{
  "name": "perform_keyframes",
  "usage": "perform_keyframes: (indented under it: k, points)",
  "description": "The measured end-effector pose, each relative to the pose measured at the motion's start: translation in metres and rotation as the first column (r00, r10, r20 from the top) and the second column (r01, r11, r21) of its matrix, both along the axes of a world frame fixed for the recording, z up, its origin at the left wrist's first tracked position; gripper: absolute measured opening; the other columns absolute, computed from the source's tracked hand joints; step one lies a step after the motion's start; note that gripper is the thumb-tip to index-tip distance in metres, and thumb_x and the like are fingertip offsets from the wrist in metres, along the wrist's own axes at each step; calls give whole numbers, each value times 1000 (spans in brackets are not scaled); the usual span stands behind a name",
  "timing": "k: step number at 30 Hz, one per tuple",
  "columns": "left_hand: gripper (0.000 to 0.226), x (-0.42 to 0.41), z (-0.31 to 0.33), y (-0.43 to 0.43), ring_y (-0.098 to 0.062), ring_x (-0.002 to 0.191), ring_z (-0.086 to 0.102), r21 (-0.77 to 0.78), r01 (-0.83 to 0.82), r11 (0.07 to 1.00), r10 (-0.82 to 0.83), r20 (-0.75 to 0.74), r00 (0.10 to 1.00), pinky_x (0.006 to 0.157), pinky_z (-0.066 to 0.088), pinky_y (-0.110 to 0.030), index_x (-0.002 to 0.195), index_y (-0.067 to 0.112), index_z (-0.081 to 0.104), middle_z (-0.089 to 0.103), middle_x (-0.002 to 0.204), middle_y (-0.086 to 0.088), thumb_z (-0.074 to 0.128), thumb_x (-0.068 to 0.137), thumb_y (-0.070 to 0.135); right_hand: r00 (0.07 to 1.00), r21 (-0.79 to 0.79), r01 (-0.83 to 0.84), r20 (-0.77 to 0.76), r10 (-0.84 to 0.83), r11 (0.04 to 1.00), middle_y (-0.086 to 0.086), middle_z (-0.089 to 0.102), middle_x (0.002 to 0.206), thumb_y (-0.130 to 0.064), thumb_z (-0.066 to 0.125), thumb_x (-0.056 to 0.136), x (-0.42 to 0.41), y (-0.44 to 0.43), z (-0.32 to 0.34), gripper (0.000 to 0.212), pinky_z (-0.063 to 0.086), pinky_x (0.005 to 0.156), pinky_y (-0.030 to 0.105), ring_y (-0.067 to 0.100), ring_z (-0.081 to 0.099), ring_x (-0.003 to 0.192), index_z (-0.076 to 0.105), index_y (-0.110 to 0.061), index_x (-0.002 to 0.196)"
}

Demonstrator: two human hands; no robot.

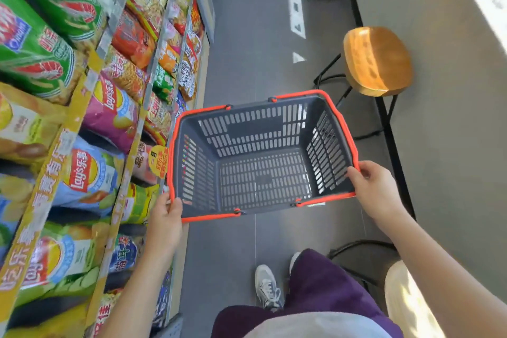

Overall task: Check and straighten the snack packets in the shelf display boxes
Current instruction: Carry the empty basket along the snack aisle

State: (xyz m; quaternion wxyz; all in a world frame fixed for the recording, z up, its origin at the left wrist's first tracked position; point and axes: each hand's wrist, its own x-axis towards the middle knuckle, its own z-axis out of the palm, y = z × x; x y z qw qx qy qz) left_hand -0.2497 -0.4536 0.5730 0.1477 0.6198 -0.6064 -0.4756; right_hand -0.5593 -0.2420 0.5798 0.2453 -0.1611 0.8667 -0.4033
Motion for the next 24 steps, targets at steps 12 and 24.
perform_keyframes:
  k: [12,24]
  points:
    - [21,-199,2,-170,-35,101,65,48,-55,997,57,-47,997,91,50,-56,114,24,56,68,113,-10,46,101,12,992,-148,63,115,-46,987,-1,67,91,-18,52,98,-207,-180,7,9,46,61,28,16,64,80,59,-16,103]
    - [12,-357,2,-373,-26,99,65,69,-99,993,105,-94,990,86,53,-48,106,22,60,65,111,-6,51,100,27,995,-72,78,70,-73,994,-4,68,82,-14,53,97,-370,-392,-3,10,43,49,12,8,63,70,63,-14,96]
